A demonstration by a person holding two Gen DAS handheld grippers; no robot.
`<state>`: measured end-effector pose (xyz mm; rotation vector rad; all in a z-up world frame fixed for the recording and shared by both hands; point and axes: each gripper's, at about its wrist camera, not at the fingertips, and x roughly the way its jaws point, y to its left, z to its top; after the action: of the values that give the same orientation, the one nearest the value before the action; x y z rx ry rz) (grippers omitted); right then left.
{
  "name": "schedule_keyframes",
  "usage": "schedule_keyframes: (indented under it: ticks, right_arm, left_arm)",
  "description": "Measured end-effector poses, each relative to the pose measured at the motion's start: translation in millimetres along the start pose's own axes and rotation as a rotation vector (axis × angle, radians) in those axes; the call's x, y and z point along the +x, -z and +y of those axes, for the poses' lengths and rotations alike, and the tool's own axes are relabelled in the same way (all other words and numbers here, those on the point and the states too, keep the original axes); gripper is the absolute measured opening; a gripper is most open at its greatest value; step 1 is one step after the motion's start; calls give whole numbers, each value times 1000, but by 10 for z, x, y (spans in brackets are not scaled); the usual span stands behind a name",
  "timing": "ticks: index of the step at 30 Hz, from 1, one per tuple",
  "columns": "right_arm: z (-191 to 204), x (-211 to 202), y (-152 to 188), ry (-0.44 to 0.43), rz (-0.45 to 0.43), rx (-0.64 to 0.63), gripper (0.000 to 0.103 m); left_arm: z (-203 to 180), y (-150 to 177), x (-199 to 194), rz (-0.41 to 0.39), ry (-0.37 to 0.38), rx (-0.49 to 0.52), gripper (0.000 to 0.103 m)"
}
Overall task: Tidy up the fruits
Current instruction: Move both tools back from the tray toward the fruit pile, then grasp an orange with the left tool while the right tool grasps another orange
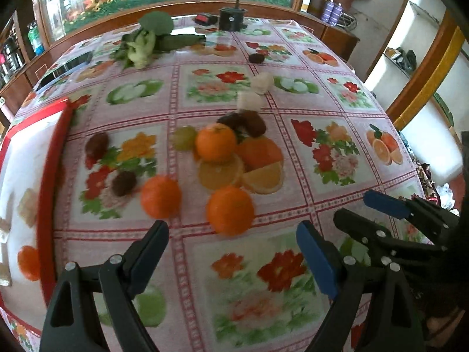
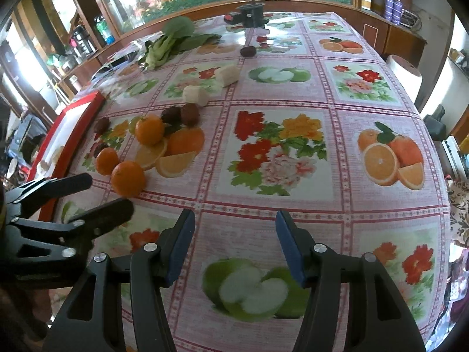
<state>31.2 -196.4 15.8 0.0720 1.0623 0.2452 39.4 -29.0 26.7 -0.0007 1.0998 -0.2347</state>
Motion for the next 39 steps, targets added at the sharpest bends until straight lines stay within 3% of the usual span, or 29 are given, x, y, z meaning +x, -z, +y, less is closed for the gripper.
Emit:
schedule_keyframes:
  ticks: [3, 6, 8, 9, 11, 15, 26, 35, 38, 39]
  right_arm:
    - [-94, -4, 16, 7, 7, 19, 58]
    - [-162, -19, 21, 15, 5, 30, 58]
    - [-193, -35, 14, 21, 1, 32, 58]
    - [-204, -39, 11, 21, -1, 33, 58]
    - [-205, -38, 0, 21, -2, 30, 58]
    - [-131, 19, -48, 6, 7, 21, 59]
    - [869, 383, -301, -153, 50, -166, 58]
    - [1405, 667, -501, -167, 62, -250, 64]
    - [1495, 685, -488, -154, 48, -297, 58]
    - [1521, 687, -484, -145, 43, -321, 43]
  left_arm:
    - [-32, -33, 89, 15, 24, -14, 87]
    - [-28, -41, 137, 1, 32, -25, 68]
    - [6, -40, 123, -22, 28, -28, 42]
    - [46, -44, 116, -27, 30, -36, 38]
    - [144, -45, 101, -23, 79, -74, 38]
    - [272, 70, 19, -22, 99, -118, 38]
    - [779, 578, -327, -28, 44, -212, 38]
    - [980, 751, -400, -25, 54, -237, 38]
    - [971, 756, -402, -28, 62, -226, 38]
    - [970, 753, -398, -29, 63, -223, 38]
